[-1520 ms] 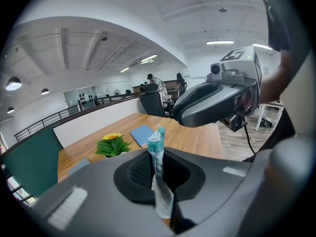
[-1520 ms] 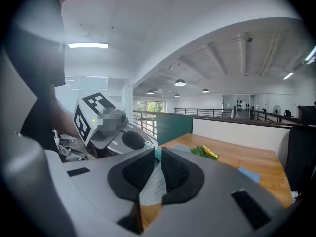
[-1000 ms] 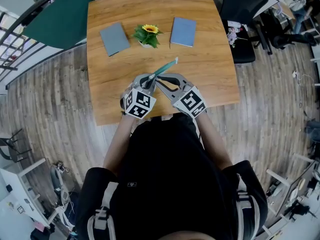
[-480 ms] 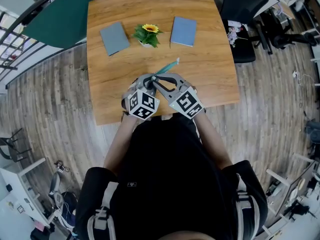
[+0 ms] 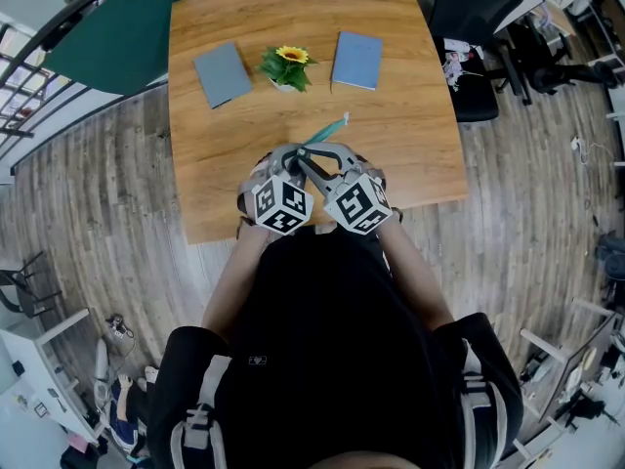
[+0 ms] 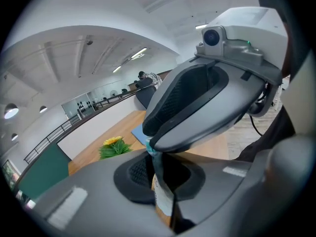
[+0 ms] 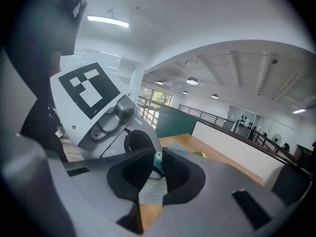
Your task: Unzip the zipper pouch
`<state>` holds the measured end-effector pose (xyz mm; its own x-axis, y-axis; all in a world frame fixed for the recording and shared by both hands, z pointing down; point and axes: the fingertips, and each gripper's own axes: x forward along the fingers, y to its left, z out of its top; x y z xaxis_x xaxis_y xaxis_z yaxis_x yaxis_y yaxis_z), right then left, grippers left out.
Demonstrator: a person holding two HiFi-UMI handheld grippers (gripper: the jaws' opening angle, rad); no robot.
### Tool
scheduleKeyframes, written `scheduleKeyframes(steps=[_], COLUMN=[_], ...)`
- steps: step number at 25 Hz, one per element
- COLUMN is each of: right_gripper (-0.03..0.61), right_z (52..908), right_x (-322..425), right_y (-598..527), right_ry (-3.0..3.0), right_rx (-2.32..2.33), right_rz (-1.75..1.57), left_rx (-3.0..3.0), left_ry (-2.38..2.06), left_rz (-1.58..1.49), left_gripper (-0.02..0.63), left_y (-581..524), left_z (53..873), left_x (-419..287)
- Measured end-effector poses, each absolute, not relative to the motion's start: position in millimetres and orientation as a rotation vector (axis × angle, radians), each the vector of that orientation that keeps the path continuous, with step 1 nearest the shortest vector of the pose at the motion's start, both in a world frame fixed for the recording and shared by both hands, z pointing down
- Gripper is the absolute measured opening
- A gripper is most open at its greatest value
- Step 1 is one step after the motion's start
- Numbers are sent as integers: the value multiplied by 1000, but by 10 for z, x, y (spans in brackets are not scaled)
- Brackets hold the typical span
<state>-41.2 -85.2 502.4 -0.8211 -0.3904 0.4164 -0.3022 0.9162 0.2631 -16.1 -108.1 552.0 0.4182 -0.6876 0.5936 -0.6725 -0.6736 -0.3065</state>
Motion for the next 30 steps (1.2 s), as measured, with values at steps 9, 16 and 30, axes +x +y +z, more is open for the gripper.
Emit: scheduleKeyframes(steps=[9,16,30], right_gripper=[28,12,21], right_z=[4982,4955,4982], right_x=[-386,-356,-311], right_y=[-866,-912,-964], right_ry=[-2635,-2639,-2631], right_rx=[501,532,569], right_rz=[-194,-188,-172], left_rx=[-2620,-2619,-2569], left_ry=[1258,1264,1265], left_rz=[-1106,-1110,-1141], left_gripper=[5,5,5], left_y=[-1090,-1095,-1103], left_z=[5524,5547,5566], left_x=[-177,-206,-245])
